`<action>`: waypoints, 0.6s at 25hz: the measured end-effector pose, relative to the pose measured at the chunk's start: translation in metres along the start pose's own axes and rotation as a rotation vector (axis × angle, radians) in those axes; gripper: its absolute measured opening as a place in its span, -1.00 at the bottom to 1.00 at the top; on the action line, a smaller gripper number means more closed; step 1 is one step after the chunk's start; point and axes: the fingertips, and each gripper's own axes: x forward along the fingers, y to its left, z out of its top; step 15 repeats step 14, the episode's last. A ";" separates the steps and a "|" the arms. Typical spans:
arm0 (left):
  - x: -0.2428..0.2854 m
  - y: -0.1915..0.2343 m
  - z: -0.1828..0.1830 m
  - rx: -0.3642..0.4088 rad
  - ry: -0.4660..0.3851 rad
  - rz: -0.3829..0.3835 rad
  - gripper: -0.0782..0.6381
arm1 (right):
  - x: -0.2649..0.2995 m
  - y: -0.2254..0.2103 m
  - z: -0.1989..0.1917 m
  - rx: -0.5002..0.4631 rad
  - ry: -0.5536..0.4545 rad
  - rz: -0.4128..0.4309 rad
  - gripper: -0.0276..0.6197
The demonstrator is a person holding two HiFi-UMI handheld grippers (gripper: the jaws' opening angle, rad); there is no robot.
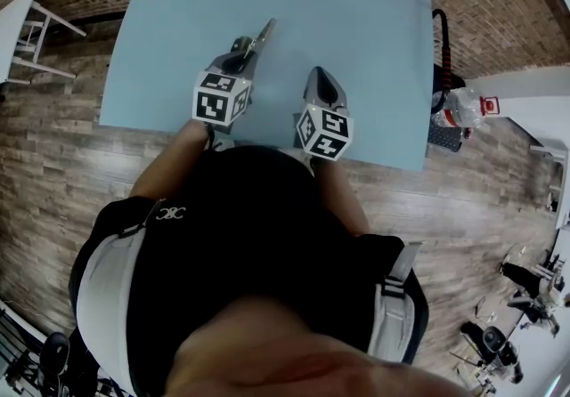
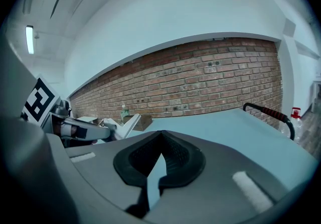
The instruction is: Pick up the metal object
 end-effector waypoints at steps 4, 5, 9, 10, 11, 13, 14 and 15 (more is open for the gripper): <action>0.001 -0.001 0.000 0.003 0.005 -0.004 -0.78 | 0.000 -0.001 0.001 0.002 0.002 -0.004 -0.88; 0.001 -0.002 0.000 0.004 0.006 -0.004 -0.78 | 0.000 -0.001 0.001 0.002 0.002 -0.004 -0.88; 0.002 -0.003 -0.001 0.007 0.012 -0.003 -0.78 | -0.001 -0.002 0.001 0.002 0.003 -0.001 -0.88; 0.003 -0.003 -0.002 0.008 0.014 -0.004 -0.78 | -0.001 -0.002 0.001 0.002 0.003 -0.001 -0.88; 0.003 -0.004 -0.002 0.009 0.016 -0.004 -0.78 | -0.001 -0.002 0.000 0.002 0.004 -0.001 -0.88; 0.003 -0.004 -0.003 0.011 0.019 -0.006 -0.78 | -0.001 -0.002 0.000 0.002 0.006 -0.002 -0.88; 0.003 -0.005 -0.003 0.012 0.020 -0.007 -0.78 | -0.001 -0.002 0.000 0.002 0.007 -0.002 -0.88; 0.003 -0.005 -0.003 0.012 0.020 -0.007 -0.78 | -0.001 -0.002 0.000 0.002 0.007 -0.002 -0.88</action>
